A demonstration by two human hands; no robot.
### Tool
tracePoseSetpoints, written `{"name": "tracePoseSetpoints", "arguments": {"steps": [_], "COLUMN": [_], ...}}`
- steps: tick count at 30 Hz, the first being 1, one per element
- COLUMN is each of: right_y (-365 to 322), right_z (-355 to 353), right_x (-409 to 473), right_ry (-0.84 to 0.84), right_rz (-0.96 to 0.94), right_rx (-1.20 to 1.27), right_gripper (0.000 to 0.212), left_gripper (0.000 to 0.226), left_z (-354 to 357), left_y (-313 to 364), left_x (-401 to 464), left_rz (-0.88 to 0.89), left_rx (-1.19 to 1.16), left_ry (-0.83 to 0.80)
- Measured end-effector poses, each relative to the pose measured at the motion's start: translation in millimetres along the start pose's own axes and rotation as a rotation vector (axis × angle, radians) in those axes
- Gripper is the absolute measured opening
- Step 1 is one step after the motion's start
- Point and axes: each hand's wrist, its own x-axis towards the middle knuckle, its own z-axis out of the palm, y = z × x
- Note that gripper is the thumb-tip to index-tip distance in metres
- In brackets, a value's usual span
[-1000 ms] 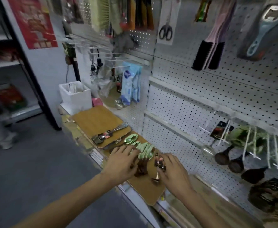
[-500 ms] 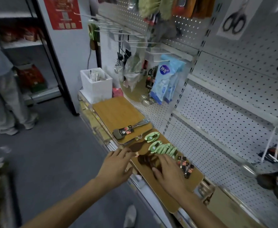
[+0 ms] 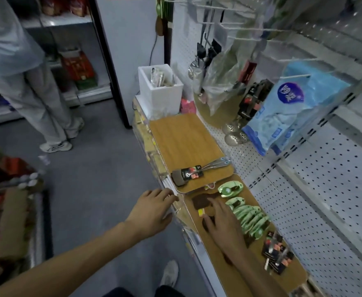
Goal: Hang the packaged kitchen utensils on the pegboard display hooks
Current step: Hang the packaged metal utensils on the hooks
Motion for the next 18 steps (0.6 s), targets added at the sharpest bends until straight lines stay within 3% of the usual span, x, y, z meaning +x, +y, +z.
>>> {"name": "tracePoseSetpoints", "arguments": {"steps": [9,18], "right_y": [16.8,42.9], "right_z": [25.5,100.0], "right_x": [86.3,203.1], "right_ry": [-0.053,-0.031], "right_rz": [0.094,0.204], "right_rx": [0.014,-0.023], "right_gripper": [0.044,0.040], "left_gripper": [0.045,0.043], "left_z": [34.1,108.8], "left_y": [-52.2,-124.7], "left_x": [103.1,229.4], "left_rz": [0.036,0.129], "left_rx": [-0.005,-0.032], "left_ry": [-0.095,-0.158]}}
